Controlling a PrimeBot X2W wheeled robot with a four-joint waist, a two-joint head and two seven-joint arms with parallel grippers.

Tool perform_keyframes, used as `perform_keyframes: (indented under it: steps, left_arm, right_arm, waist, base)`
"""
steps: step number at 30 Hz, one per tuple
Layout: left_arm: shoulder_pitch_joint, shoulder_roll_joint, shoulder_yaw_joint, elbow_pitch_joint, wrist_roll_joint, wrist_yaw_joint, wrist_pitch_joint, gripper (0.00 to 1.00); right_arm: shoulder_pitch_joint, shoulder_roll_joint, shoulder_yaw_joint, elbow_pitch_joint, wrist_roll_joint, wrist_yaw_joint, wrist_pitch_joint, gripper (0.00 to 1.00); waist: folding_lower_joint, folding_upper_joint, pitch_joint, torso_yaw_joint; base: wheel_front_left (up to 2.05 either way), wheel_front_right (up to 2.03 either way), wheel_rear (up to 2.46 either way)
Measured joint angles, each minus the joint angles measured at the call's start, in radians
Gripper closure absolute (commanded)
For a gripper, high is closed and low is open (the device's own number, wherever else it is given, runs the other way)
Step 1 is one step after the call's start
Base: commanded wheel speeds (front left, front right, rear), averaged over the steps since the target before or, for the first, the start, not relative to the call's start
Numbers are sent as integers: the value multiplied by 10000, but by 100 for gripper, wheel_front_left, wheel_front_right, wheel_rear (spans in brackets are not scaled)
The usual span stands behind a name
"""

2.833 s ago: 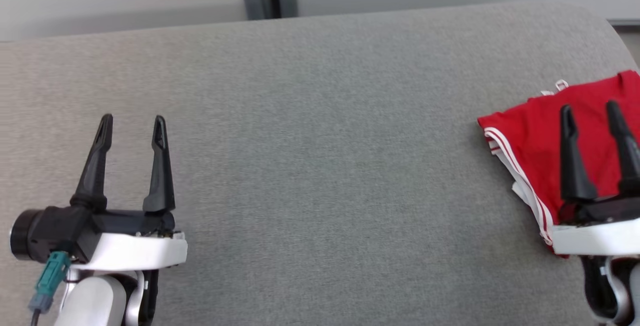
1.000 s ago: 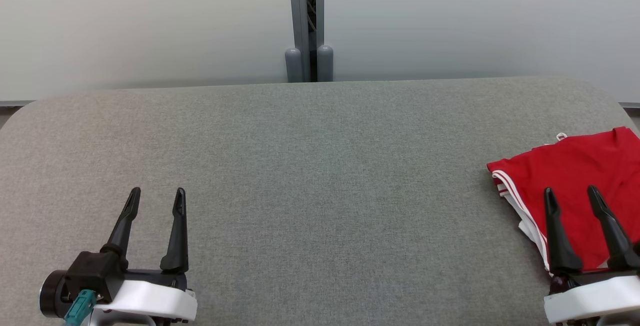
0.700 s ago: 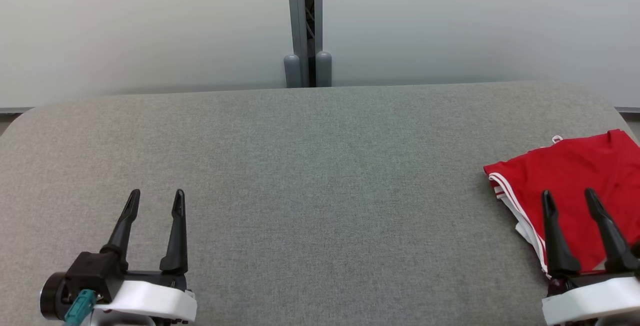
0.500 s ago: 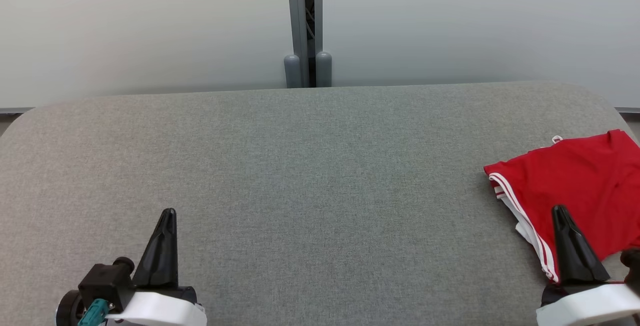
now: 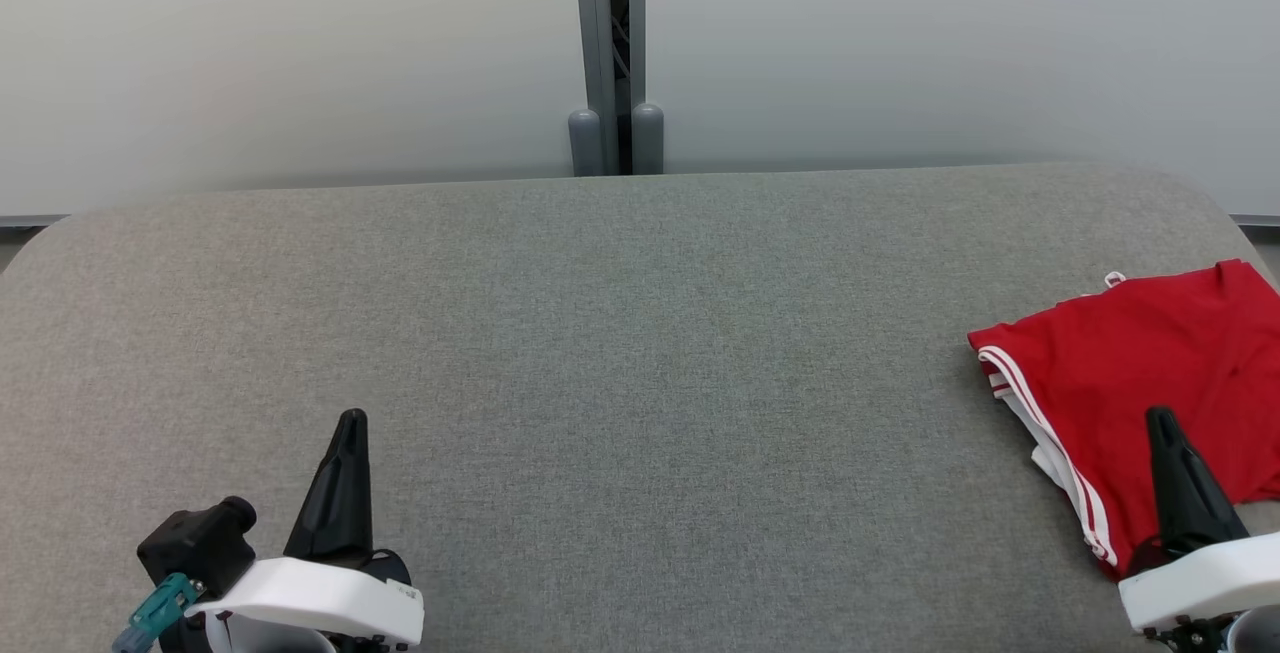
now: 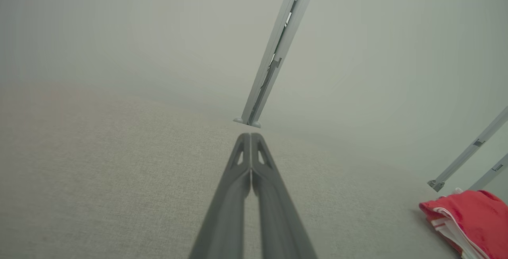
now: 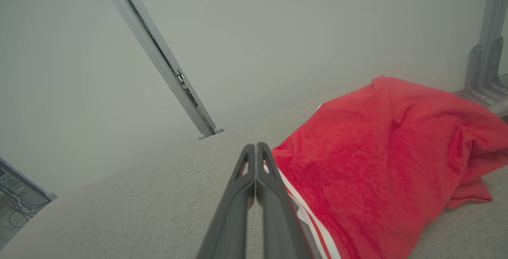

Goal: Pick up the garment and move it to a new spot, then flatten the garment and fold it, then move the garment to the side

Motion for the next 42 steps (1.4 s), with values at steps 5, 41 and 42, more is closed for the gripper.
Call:
perform_keyframes:
  steps: [5,41,42]
  left_arm:
    - [-114,-130,-50,236,-773,-176,-15,100]
    - [-1307,-732,-299,1333,-5392,-1185,-178,100]
    - [-1308,-746,-307,1365,-5486,-1202,-178,100]
  right_arm:
    - [-247,-29,-232,307,750,0,278,100]
    - [-1671,-320,-1624,2192,5336,-12,1931,100]
    - [-1682,-334,-1659,2217,5436,-12,2000,100]
  waist:
    - [0,0,0,4]
    - [1,0,4,27]
    - [1,0,4,28]
  base:
    - [0,0,0]
    - [0,0,0]
    - [0,0,0]
